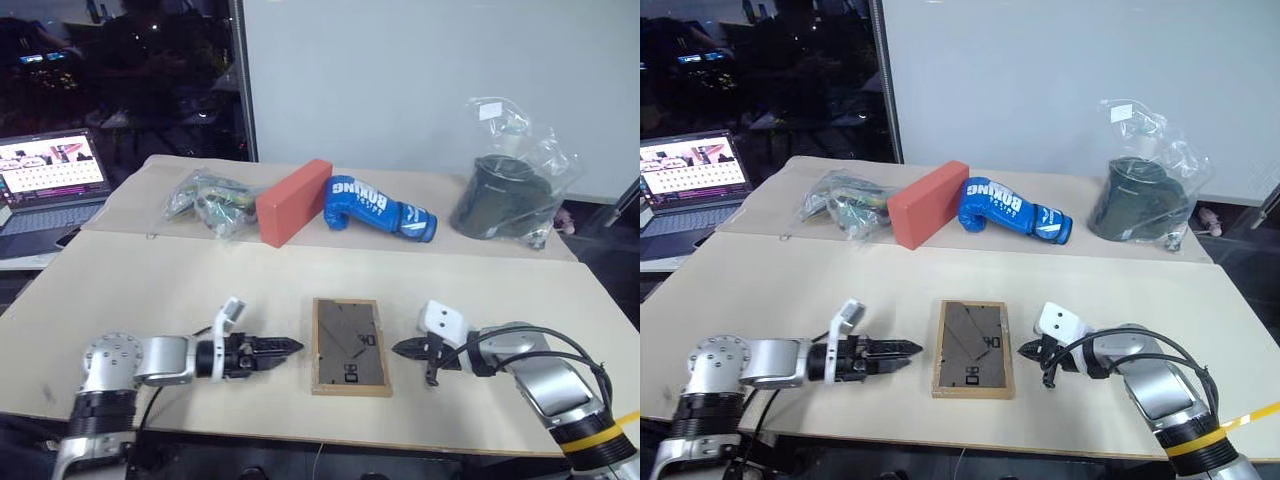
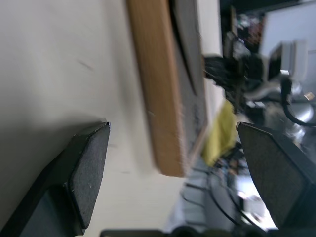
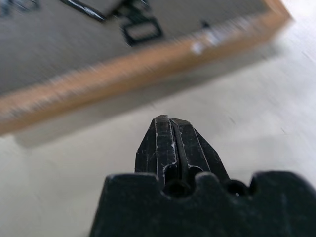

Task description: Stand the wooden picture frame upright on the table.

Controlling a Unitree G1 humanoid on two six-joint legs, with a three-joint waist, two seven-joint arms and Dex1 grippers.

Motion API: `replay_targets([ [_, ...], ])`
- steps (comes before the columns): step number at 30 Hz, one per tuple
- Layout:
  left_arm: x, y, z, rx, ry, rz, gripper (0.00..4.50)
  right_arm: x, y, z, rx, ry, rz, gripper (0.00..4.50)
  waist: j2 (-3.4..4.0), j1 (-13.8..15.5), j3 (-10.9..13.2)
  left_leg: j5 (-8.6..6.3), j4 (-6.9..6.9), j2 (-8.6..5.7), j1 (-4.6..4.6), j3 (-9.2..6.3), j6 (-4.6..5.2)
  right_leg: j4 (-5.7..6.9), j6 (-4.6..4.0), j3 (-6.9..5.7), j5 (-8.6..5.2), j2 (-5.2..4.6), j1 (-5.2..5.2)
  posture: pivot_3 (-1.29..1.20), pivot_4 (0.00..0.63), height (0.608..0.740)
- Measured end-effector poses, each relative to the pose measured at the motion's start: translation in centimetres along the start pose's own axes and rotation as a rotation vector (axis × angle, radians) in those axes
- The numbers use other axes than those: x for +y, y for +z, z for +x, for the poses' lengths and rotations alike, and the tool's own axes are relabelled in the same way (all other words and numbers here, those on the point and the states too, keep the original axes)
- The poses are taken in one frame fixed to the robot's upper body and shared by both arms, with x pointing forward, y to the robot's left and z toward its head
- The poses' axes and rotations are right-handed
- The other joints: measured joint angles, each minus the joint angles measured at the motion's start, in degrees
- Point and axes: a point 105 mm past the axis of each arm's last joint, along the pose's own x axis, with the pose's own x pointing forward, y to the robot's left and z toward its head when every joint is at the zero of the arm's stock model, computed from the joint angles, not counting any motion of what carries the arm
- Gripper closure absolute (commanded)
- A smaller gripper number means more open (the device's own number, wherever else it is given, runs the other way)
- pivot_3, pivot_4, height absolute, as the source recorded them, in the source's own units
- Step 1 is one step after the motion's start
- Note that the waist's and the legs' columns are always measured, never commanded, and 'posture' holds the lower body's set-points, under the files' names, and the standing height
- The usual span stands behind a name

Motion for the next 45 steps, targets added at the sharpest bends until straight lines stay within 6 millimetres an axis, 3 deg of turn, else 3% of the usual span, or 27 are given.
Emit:
replay_targets([
  [11,-1.1,-0.3,4.1,0.098,-0.038,-0.103,0.07,1.0,0.5,0.9,-0.027,0.003,0.021,4.50,0.15,1.86,-0.20,-0.06,0.03,-0.28,0.00,-0.07,-0.03,-0.13,-0.09,-0.08,-0.01,-0.25,0.05,0.00,0.150,0.736],
  [15,-1.2,-0.2,4.6,0.112,-0.025,-0.097,0.07,1.4,0.6,1.0,-0.032,0.005,0.022,4.50,0.10,2.22,-0.24,-0.35,0.03,-0.66,-0.02,-0.08,-0.38,-0.28,-0.23,-0.10,-0.07,-0.62,0.14,0.00,0.150,0.736],
  [18,-1.1,-0.3,4.6,0.113,-0.017,-0.101,0.78,1.5,0.6,1.0,-0.033,0.004,0.020,4.50,0.09,2.14,-0.24,-0.37,0.00,-0.69,-0.02,-0.11,-0.35,-0.28,-0.02,-0.10,0.07,-0.65,0.14,0.00,0.150,0.736],
  [23,-0.3,-1.4,4.4,0.144,0.029,-0.113,2.70,1.5,0.6,1.0,-0.035,-0.004,0.020,4.50,0.09,1.59,-0.24,-0.38,-0.09,-0.69,-0.07,-0.20,-0.34,-0.27,-0.06,-0.19,0.04,-0.64,0.12,0.00,0.150,0.736],
  [25,-0.9,-1.4,4.2,0.139,-0.015,-0.118,3.24,1.4,0.6,0.9,-0.036,-0.013,0.028,4.50,0.08,1.56,-0.23,-0.37,-0.07,-0.69,-0.12,-0.25,-0.34,-0.27,-0.06,-0.26,0.04,-0.64,0.11,0.00,0.150,0.736],
  [29,-1.1,-1.3,3.7,0.148,-0.029,-0.109,3.37,0.3,0.2,-0.1,-0.049,-0.055,0.136,4.50,0.06,1.54,-0.19,-0.37,-0.02,-0.69,-0.29,-0.30,-0.35,-0.26,-0.09,-0.33,0.06,-0.64,0.02,0.00,0.150,0.736],
  [33,-2.1,0.8,3.3,0.092,-0.002,0.027,3.37,-3.4,0.3,-4.2,-0.078,-0.185,0.227,4.50,0.08,1.59,-0.04,-0.18,0.02,-0.71,-0.82,-0.36,-0.24,-0.26,-0.18,-0.40,0.16,-0.64,-0.18,0.00,0.150,0.736],
  [34,-2.4,2.0,2.5,0.029,0.041,0.162,3.37,-4.7,1.5,-5.9,-0.143,-0.222,0.273,4.03,0.08,1.39,-0.01,0.02,-0.01,-0.71,-0.87,-0.36,0.06,-0.25,-0.18,-0.40,0.20,-0.63,-0.27,0.00,0.150,0.736],
  [38,-4.1,5.6,0.7,-0.182,0.097,0.565,3.37,-6.1,6.2,-8.0,-0.366,-0.195,0.338,3.04,0.16,0.56,0.04,0.09,-0.35,-0.71,-0.83,-0.38,0.01,-0.29,-0.22,-0.42,0.20,-0.62,-0.27,0.00,0.150,0.736],
  [39,-4.5,5.6,0.4,-0.173,0.068,0.619,3.37,-5.8,7.7,-7.9,-0.420,-0.153,0.341,2.54,0.16,0.58,0.04,0.11,-0.47,-0.71,-0.82,-0.42,0.03,-0.31,-0.21,-0.44,0.18,-0.62,-0.28,0.00,0.150,0.736],
  [42,-4.6,4.6,0.6,-0.091,-0.016,0.674,3.37,-4.5,10.6,-7.0,-0.516,-0.057,0.342,1.54,0.17,0.70,0.10,0.11,-0.52,-0.71,-0.99,-0.43,0.07,-0.31,-0.19,-0.48,0.11,-0.63,-0.42,0.00,0.150,0.736],
  [45,-5.4,4.8,0.5,-0.061,-0.091,0.693,3.37,-2.9,13.4,-5.2,-0.581,0.038,0.322,0.53,0.20,0.93,0.18,0.16,-0.49,-0.71,-1.41,-0.45,0.14,-0.12,-0.18,-0.50,0.11,-0.62,-0.85,0.00,0.150,0.736],
])
